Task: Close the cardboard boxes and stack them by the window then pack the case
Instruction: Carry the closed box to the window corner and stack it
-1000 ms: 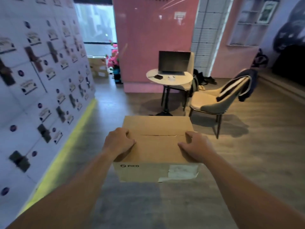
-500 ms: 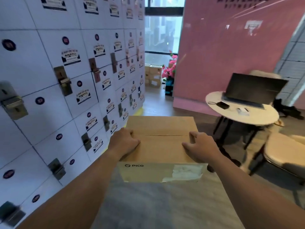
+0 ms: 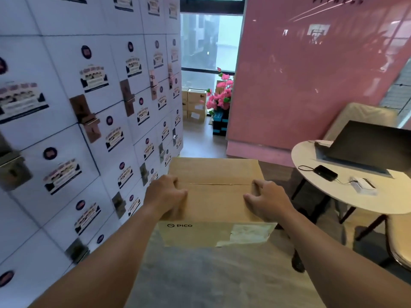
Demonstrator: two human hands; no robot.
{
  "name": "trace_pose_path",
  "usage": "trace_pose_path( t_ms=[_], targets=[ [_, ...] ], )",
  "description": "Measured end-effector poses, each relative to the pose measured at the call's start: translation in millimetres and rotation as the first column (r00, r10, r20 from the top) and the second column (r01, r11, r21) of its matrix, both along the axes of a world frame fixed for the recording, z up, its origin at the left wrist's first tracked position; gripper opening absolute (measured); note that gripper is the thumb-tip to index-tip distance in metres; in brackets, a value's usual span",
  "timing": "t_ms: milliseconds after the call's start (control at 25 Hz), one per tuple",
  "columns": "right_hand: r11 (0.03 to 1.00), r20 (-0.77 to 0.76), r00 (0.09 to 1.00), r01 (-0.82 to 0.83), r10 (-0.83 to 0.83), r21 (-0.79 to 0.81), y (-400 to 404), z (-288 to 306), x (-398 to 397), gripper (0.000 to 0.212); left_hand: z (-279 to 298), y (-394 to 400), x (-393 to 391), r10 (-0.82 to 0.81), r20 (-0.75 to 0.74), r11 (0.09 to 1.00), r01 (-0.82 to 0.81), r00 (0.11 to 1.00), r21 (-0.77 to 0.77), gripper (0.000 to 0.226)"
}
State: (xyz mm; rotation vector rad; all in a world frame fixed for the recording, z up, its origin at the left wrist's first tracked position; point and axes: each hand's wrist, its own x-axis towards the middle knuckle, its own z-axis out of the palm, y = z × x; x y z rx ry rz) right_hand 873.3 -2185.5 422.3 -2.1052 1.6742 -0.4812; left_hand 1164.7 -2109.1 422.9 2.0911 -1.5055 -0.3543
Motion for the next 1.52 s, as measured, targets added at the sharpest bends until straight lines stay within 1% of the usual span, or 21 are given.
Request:
trace_pose_path(
  t_ms=[240, 360, 440, 520, 640, 720, 880, 960, 1080, 1160, 1240, 1400, 1480, 1520],
  targets=[
    [1.0, 0.037, 0.999, -0.026, 0.026, 0.007, -191, -26, 49, 0.068, -21, -192, 49, 0.012, 0.041, 1.0, -0.012, 0.999, 0.02, 0.03],
    [0.999, 0.049, 0.998, -0.038, 0.037, 0.016, -295, -27, 73, 0.073, -14, -289, 71, 0.049, 0.04, 0.998, -0.05, 0.998, 0.033, 0.028],
    [0.999, 0.043, 0.998, -0.046, 0.045, 0.019, -352, -23, 90, 0.075, -10, -340, 85, 0.069, 0.041, 0.997, -0.07, 0.997, 0.03, 0.024],
    [0.998, 0.022, 0.998, -0.062, 0.061, 0.008, -417, -20, 111, 0.074, -7, -396, 103, 0.087, 0.03, 0.996, -0.087, 0.996, 0.021, 0.024],
    [0.996, 0.013, 0.996, -0.091, 0.09, 0.022, -513, -27, 147, 0.067, -11, -484, 136, 0.112, 0.016, 0.993, -0.112, 0.994, 0.024, 0.029],
    [0.997, 0.002, 0.997, -0.078, 0.078, 0.019, -576, -33, 171, 0.064, -19, -547, 162, 0.116, 0.019, 0.993, -0.117, 0.993, 0.021, 0.031],
    [0.999, -0.004, 0.999, -0.036, 0.036, 0.021, -703, -47, 221, 0.066, -37, -681, 215, 0.099, -0.004, 0.995, -0.099, 0.995, 0.027, 0.025],
    [0.999, -0.015, 1.0, -0.017, 0.018, 0.048, -770, -45, 247, 0.066, -39, -752, 240, 0.089, -0.023, 0.993, -0.087, 0.996, 0.078, 0.028],
    [0.996, 0.012, 1.0, 0.026, -0.027, 0.088, -866, -37, 275, 0.069, -29, -858, 272, 0.072, 0.004, 0.99, -0.072, 0.997, 0.118, 0.027],
    [0.994, 0.022, 0.999, 0.035, -0.037, 0.105, -925, -35, 288, 0.07, -25, -922, 287, 0.058, 0.016, 0.992, -0.06, 0.998, 0.114, 0.027],
    [0.992, 0.023, 0.998, 0.055, -0.058, 0.114, -991, -39, 300, 0.07, -28, -991, 300, 0.059, 0.04, 0.99, -0.064, 0.997, 0.129, 0.029],
    [0.993, 0.036, 0.999, 0.03, -0.034, 0.11, -1134, -53, 325, 0.067, -43, -1128, 319, 0.094, 0.064, 0.988, -0.101, 0.994, 0.121, 0.023],
    [0.994, 0.022, 1.0, 0.01, -0.012, 0.113, -1199, -54, 339, 0.064, -45, -1188, 328, 0.138, 0.059, 0.98, -0.145, 0.989, 0.137, 0.036],
    [0.992, 0.023, 1.0, 0.007, -0.01, 0.122, -1231, -52, 346, 0.064, -44, -1218, 333, 0.15, 0.058, 0.976, -0.158, 0.987, 0.152, 0.038]
  ],
)
